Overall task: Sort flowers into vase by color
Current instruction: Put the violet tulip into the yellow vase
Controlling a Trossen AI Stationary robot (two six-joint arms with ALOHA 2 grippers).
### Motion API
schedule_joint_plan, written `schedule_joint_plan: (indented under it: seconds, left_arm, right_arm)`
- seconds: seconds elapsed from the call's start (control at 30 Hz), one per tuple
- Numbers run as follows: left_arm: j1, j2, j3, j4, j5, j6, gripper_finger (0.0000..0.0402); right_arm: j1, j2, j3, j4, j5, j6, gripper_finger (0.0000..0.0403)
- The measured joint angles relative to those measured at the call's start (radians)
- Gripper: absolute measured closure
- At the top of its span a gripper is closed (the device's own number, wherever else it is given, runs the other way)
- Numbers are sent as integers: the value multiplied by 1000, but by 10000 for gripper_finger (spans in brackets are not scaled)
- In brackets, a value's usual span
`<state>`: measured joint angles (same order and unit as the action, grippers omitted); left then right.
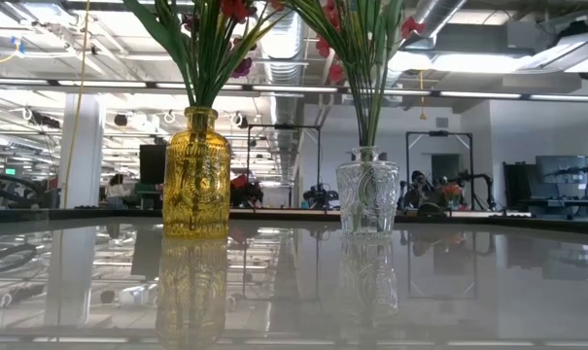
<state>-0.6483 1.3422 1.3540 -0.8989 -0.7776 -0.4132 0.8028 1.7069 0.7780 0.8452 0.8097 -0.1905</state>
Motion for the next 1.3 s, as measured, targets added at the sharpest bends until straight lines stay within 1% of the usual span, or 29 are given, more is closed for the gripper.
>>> schedule_joint_plan:
  seconds: [0.1, 0.27, 0.37, 0.53, 0.63, 0.9, 1.3]
  left_arm:
    - [0, 0, -11, -12, -1, -46, 401]
    - [0, 1, -68, -6, -8, -92, 401]
    - [0, 2, -99, -5, -14, -108, 401]
    - [0, 2, -117, 8, -31, -124, 401]
    - [9, 1, -138, 47, -44, -132, 401]
    - [51, 1, -231, 138, -20, -153, 401]
    - [86, 0, -330, 272, -19, -153, 401]
  right_arm:
    - [0, 0, 0, 0, 0, 0, 171]
    - [0, 0, 0, 0, 0, 0, 171]
    - [0, 0, 0, 0, -1, 0, 171]
    - [0, 0, 0, 0, -1, 0, 171]
    - [0, 0, 0, 0, -1, 0, 171]
    - [0, 0, 0, 0, -2, 4, 171]
    - [0, 0, 0, 0, -2, 7, 171]
